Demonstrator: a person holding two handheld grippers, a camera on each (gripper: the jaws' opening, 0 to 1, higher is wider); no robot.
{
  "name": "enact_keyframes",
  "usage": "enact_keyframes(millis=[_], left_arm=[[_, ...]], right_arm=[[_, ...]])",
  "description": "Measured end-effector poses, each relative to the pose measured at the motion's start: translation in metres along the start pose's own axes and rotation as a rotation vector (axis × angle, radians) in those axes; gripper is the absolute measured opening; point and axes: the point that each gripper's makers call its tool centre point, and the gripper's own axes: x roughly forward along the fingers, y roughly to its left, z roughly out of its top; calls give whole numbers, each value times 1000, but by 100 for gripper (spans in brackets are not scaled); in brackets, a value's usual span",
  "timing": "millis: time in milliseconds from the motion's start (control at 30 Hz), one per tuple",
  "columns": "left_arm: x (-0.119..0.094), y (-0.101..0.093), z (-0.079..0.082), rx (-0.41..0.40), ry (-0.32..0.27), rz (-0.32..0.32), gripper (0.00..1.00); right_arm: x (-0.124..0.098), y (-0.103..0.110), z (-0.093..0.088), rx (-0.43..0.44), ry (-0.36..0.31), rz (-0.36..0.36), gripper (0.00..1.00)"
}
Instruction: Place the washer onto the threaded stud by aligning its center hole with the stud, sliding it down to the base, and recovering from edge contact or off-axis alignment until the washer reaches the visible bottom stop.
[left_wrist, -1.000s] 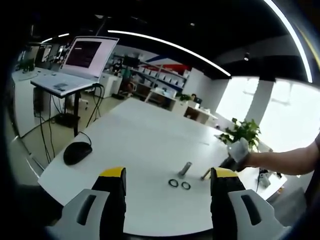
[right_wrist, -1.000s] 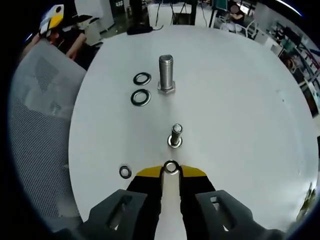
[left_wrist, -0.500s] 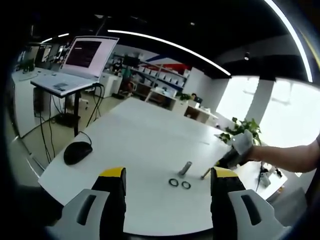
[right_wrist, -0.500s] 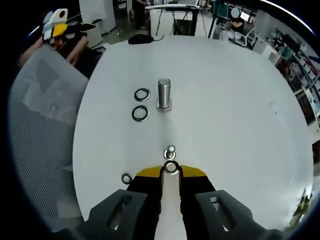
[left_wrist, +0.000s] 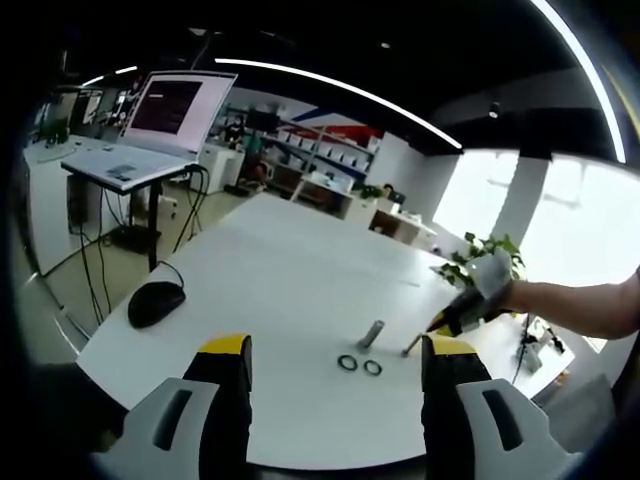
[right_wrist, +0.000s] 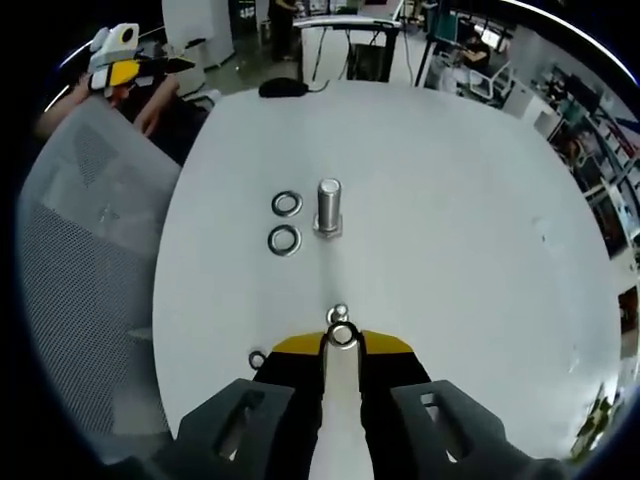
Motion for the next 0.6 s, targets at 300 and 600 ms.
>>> enact_keyframes(millis=[300,600], left_arm=[[0,-1,2,2,-12,-12,68],[1,-3,0,16,4,-29,67]], right_arm=[[5,1,12,-14,-2,13,13],[10,1,12,2,24,19,13]])
